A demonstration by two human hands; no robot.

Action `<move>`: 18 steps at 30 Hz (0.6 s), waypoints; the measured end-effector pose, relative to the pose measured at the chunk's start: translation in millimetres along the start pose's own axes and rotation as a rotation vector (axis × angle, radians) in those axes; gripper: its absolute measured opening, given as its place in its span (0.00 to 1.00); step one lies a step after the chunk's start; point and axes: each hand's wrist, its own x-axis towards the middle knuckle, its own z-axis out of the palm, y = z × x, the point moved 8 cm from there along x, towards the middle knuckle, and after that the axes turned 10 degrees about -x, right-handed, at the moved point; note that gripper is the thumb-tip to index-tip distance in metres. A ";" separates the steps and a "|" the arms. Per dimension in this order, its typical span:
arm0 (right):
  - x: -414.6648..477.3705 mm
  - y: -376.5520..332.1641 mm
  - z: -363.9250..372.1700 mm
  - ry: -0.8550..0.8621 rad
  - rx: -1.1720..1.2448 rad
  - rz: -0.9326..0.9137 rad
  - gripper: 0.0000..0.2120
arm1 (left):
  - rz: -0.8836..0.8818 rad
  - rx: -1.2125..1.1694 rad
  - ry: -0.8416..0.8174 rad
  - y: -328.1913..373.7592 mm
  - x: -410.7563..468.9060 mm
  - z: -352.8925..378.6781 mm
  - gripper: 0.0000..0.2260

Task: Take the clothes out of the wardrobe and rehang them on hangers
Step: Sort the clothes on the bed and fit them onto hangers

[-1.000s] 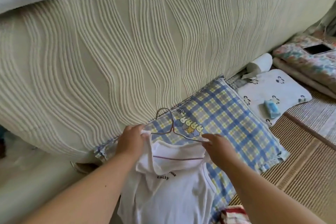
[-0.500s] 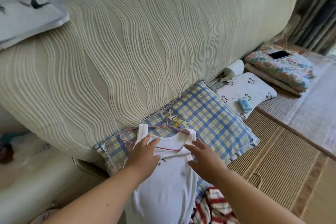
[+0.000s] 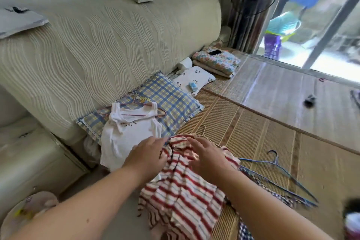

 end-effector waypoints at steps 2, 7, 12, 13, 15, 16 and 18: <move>-59.5 17.4 0.5 -0.008 0.001 0.043 0.33 | 0.070 -0.012 -0.023 37.9 -30.8 29.0 0.26; -184.4 75.8 -0.3 -0.023 0.015 0.220 0.32 | 0.206 -0.004 -0.166 126.0 -84.9 107.4 0.26; -291.0 141.7 -6.7 -0.015 0.011 0.388 0.30 | 0.368 0.010 -0.255 220.2 -123.7 175.7 0.26; -310.8 156.6 -7.0 -0.007 0.017 0.432 0.30 | 0.394 0.003 -0.272 238.6 -129.3 188.7 0.26; -348.7 185.6 -5.9 0.000 0.024 0.509 0.30 | 0.442 0.015 -0.299 272.8 -138.8 214.2 0.26; -366.0 199.1 -5.2 0.001 0.025 0.544 0.30 | 0.465 0.033 -0.304 287.2 -142.5 226.3 0.26; -407.2 233.3 -2.0 0.006 0.046 0.632 0.29 | 0.507 0.063 -0.327 321.6 -153.4 254.1 0.26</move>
